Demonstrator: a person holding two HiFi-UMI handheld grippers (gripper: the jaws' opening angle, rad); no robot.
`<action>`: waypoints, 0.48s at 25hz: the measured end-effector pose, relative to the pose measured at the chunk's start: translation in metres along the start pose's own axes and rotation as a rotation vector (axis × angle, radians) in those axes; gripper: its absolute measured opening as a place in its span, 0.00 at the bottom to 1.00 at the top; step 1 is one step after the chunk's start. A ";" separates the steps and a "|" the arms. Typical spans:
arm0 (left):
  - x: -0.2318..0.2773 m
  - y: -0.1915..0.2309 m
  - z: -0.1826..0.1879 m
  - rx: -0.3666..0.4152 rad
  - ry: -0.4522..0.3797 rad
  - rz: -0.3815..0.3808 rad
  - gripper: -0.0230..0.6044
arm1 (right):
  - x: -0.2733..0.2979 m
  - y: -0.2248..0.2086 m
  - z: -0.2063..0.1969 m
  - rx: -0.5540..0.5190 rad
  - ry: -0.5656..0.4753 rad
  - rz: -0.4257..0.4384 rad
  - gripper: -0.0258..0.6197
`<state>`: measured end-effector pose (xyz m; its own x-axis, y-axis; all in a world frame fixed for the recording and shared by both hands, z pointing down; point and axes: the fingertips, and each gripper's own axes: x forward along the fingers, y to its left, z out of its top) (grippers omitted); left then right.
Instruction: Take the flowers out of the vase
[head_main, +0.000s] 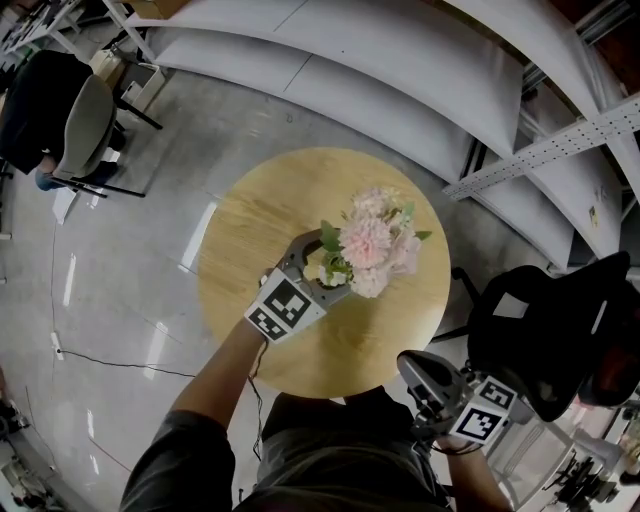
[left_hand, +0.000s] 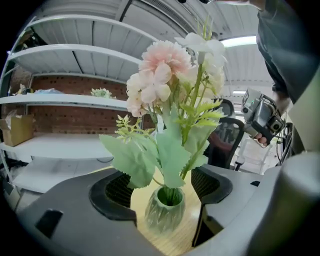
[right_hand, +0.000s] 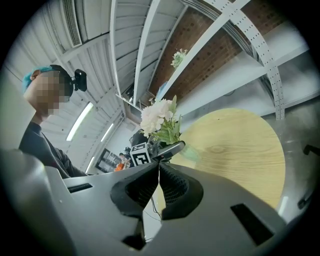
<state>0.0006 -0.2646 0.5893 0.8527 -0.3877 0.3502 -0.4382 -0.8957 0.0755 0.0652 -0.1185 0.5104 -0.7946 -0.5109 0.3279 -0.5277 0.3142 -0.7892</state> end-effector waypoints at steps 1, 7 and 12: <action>-0.001 -0.001 0.003 0.003 -0.010 -0.003 0.59 | 0.000 -0.001 -0.001 0.001 0.003 -0.002 0.06; -0.005 -0.008 0.010 0.002 -0.055 -0.001 0.39 | 0.003 -0.004 -0.007 0.010 0.012 -0.004 0.06; -0.008 -0.005 0.018 -0.016 -0.075 0.030 0.28 | 0.009 -0.003 0.000 0.013 0.016 0.009 0.06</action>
<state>0.0011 -0.2610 0.5692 0.8578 -0.4302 0.2814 -0.4680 -0.8800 0.0813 0.0598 -0.1239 0.5158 -0.8043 -0.4951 0.3286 -0.5162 0.3081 -0.7992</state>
